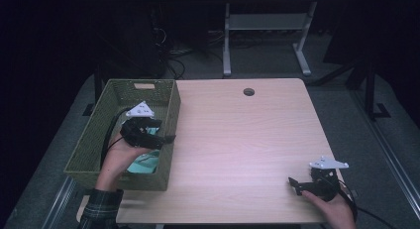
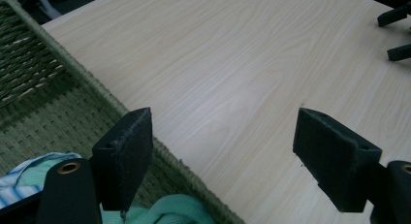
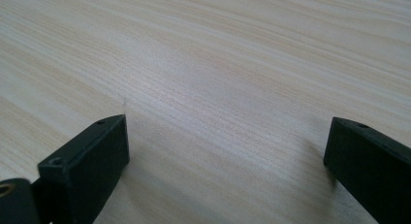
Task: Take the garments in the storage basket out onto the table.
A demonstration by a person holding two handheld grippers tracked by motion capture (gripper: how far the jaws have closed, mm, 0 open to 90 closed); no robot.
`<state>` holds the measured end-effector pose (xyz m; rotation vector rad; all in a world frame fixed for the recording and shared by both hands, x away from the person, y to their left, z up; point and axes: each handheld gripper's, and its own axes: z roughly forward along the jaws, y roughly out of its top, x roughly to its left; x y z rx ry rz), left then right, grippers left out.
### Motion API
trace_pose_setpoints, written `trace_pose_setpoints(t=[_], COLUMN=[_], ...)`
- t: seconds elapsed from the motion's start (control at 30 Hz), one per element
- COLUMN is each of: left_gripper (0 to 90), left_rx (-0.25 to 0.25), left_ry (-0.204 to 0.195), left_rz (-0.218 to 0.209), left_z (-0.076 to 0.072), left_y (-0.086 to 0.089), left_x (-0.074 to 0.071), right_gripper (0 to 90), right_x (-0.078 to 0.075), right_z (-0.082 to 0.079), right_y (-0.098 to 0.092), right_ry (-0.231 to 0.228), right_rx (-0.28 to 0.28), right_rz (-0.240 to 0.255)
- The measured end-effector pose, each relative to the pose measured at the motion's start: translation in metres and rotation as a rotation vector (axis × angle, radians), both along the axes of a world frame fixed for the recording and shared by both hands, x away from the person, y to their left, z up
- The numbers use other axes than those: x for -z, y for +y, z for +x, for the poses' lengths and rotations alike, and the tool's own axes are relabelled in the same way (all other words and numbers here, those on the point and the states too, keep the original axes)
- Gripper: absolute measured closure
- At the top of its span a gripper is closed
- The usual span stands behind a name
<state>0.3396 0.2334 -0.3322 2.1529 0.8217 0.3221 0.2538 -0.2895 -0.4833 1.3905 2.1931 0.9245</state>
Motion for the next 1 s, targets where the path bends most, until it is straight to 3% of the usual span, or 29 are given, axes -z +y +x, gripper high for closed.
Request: trace_pose_setpoints(t=[1.0], left_gripper=[29.4], left_rx=[-0.104], left_ry=[0.012], left_rz=[0.054], left_z=[0.007], left_y=[0.052], left_x=[0.011], right_gripper=[2.0], right_x=[0.0], right_z=[0.0], right_y=[0.0], right_ry=[0.0], right_rx=[0.0], right_rz=[0.0])
